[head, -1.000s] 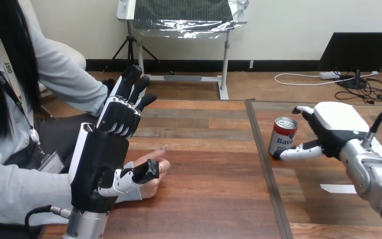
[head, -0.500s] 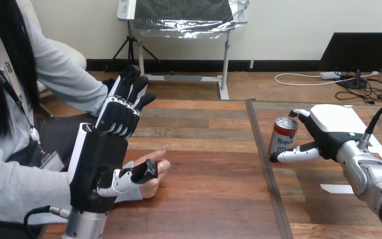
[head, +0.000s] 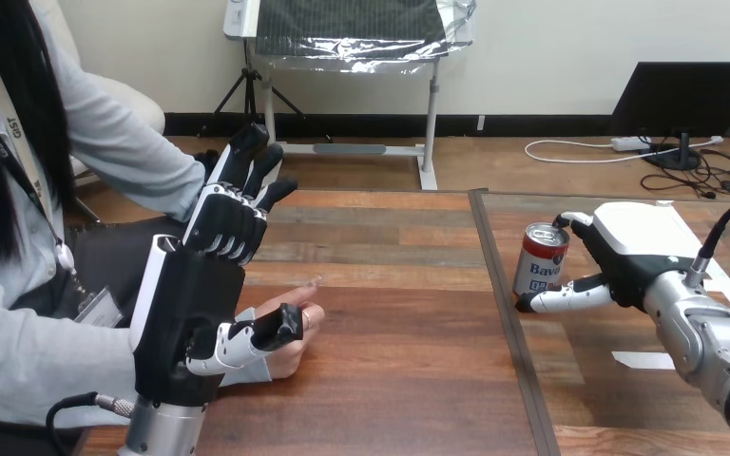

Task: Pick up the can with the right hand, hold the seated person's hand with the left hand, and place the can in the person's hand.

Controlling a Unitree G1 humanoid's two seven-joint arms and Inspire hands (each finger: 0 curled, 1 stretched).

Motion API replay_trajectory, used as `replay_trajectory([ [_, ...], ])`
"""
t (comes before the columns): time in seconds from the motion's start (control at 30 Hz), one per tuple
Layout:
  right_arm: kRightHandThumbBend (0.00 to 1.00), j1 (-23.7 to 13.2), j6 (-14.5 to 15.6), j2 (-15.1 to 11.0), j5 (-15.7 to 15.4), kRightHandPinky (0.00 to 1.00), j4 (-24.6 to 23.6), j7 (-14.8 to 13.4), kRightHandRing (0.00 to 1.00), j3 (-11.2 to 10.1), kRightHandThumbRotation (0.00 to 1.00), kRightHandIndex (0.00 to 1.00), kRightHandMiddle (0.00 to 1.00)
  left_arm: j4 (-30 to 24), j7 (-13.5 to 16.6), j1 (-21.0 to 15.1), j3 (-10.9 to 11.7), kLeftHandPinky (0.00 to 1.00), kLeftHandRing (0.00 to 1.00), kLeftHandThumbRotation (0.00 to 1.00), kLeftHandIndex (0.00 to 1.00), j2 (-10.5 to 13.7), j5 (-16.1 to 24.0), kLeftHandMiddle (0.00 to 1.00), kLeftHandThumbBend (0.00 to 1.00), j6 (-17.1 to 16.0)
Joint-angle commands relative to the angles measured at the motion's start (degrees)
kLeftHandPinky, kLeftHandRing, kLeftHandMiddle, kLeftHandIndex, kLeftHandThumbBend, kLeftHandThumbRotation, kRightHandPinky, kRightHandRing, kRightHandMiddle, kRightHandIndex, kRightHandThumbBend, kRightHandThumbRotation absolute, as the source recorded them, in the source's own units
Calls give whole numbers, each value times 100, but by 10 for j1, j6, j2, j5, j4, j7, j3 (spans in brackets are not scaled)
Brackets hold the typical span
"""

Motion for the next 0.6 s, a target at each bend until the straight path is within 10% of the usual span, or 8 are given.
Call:
replay_trajectory([
  [0.0, 100, -14, -6, 3, 5, 99, -8, -7, 96, -5, 69, 89, 87, -14, -3, -24, -5, 90, 96, 51, 95, -4, -2, 98, 100, 7],
  [0.57, 100, -9, -15, -1, 3, 100, -10, -14, 94, -3, 69, 87, 84, -16, -2, -24, -4, 89, 96, 50, 95, -7, -2, 98, 100, 8],
])
